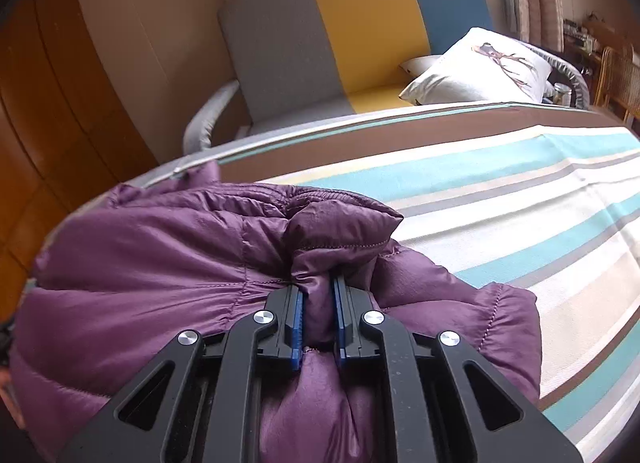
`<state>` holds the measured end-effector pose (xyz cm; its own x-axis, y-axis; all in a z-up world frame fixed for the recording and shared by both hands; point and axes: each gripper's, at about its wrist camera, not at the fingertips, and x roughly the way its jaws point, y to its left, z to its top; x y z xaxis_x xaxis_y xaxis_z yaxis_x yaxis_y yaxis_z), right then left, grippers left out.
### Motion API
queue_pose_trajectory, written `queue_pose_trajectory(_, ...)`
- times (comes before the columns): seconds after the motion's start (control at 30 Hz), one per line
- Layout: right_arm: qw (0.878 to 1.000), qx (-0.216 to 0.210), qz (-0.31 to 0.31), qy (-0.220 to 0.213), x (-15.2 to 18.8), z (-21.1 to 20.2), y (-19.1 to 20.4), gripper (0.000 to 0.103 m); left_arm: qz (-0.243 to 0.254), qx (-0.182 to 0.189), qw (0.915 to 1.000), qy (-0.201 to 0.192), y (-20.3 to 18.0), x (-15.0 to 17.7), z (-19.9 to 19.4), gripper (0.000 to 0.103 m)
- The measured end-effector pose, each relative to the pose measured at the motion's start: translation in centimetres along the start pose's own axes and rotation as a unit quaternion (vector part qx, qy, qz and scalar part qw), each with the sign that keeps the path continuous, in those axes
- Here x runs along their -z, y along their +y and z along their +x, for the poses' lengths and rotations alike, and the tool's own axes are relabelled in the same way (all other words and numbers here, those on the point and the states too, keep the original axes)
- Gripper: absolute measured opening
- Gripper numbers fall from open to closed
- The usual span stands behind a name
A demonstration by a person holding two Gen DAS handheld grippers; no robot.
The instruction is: Fold large clothes
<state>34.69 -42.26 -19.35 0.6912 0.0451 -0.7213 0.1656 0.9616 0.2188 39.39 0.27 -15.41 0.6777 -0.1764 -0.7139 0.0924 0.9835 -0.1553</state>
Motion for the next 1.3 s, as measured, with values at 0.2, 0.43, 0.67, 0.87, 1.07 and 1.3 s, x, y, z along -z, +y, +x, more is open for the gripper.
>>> queue_pose_trajectory(0.2, 1.000, 0.001, 0.007, 0.003, 0.2, 0.0, -0.4, 0.014, -0.006, -0.008, 0.9999, -0.005, 0.1, 0.1, 0.1, 0.066)
queue_pose_trajectory(0.43, 1.000, 0.018, 0.000, -0.002, 0.2, -0.2, -0.2, 0.017, -0.019, -0.022, 0.9989, -0.036, -0.5, 1.7, -4.4, 0.094)
queue_pose_trajectory(0.67, 0.999, 0.049, -0.016, -0.007, 0.5, -0.4, 0.6, 0.025, -0.007, 0.002, 0.9967, -0.081, -3.9, 1.6, -9.6, 0.094)
queue_pose_trajectory(0.87, 0.998, 0.056, -0.021, -0.008, 0.5, -0.3, 0.6, 0.025, 0.045, -0.007, 0.9973, -0.058, -9.2, -1.6, -7.9, 0.071)
queue_pose_trajectory(1.07, 0.998, 0.061, -0.022, -0.010, 0.7, -0.3, 0.9, 0.025, 0.091, -0.045, 0.9947, 0.018, -11.9, -3.7, -0.1, 0.056)
queue_pose_trajectory(1.3, 0.998, 0.057, -0.015, -0.011, 0.7, -0.1, 0.7, 0.025, 0.072, -0.021, 0.9972, 0.003, -10.5, -2.3, 3.4, 0.057)
